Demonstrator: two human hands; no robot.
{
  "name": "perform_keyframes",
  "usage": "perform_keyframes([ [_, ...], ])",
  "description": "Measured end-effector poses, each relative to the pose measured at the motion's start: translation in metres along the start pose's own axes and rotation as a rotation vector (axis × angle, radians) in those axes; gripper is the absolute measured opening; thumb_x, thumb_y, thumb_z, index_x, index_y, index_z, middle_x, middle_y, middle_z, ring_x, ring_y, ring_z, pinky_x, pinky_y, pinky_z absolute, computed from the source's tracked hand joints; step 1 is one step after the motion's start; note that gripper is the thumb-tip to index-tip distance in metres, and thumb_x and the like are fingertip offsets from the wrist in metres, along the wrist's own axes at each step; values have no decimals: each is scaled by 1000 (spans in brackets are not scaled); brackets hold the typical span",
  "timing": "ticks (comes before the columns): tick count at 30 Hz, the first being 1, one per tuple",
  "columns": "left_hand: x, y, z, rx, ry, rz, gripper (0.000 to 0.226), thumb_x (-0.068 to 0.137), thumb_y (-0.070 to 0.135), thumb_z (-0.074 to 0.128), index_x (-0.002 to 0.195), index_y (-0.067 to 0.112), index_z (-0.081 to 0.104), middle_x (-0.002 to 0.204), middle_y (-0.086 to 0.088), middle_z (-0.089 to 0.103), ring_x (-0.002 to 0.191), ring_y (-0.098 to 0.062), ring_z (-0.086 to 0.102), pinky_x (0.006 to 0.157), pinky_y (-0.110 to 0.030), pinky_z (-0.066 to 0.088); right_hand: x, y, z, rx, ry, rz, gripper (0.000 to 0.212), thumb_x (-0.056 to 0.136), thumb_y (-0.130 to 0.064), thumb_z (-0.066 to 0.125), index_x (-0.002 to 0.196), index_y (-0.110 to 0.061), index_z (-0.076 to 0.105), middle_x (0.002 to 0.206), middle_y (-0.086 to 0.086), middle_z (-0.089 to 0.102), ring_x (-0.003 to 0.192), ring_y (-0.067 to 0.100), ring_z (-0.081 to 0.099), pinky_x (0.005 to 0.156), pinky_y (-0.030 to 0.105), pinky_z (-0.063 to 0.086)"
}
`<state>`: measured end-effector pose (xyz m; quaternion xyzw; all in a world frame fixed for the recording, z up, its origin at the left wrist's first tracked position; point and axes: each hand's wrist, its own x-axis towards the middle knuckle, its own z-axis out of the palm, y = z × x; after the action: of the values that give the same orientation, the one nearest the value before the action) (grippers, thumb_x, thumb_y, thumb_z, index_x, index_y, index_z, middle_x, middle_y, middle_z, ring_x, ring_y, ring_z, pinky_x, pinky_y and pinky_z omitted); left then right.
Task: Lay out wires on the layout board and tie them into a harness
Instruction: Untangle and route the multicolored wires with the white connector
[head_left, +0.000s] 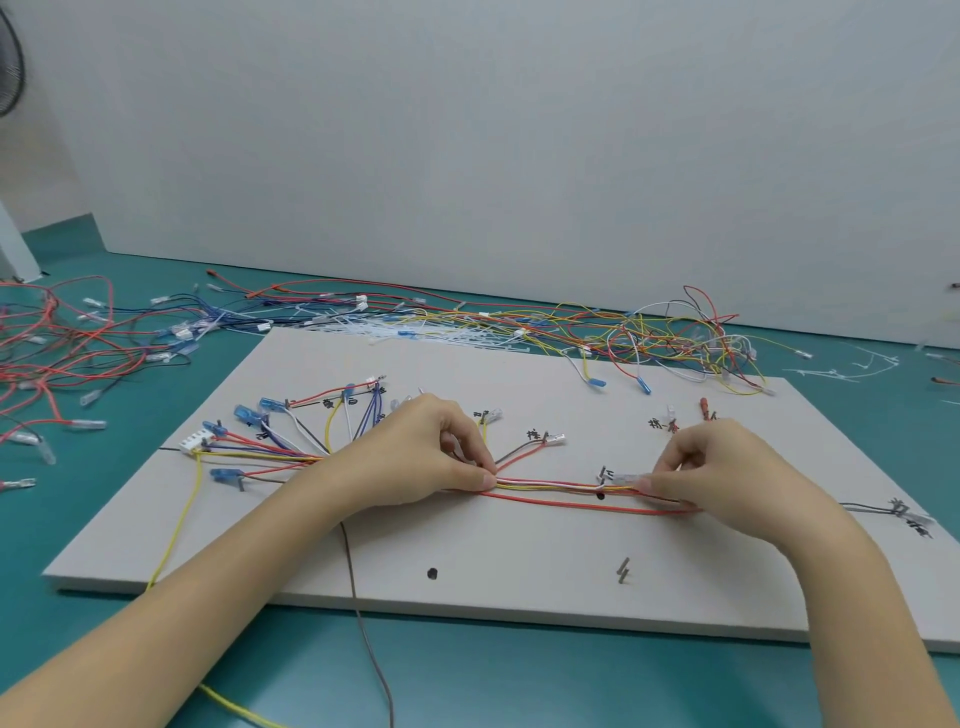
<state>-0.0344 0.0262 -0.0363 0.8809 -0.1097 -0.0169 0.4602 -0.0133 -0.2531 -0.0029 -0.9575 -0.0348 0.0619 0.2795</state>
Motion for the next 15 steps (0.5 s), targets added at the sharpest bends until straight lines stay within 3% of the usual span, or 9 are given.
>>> perform_keyframes([
  [3,0,0,0,3,-2,2,14,73,17,84,69,28,77,79,12,68,76,-20,67,77,-41,56,2,11,-9,-35,57,52,21,74,-29,83,63,-17,70,61,-1,60,61,18,56,62,30,42],
  [10,-1,1,0,-3,-3,-1,13,73,17,84,70,27,77,79,10,69,76,-20,67,77,-40,55,5,30,-22,83,77,121,17,81,-10,76,65,-8,70,55,5,68,62,24,60,70,35,50],
  [15,-1,1,-1,0,-7,0,15,73,18,84,70,30,77,78,4,70,76,-22,67,77,-41,56,4,42,-24,231,125,201,20,79,-11,78,65,-3,67,45,0,58,53,17,50,53,27,33],
])
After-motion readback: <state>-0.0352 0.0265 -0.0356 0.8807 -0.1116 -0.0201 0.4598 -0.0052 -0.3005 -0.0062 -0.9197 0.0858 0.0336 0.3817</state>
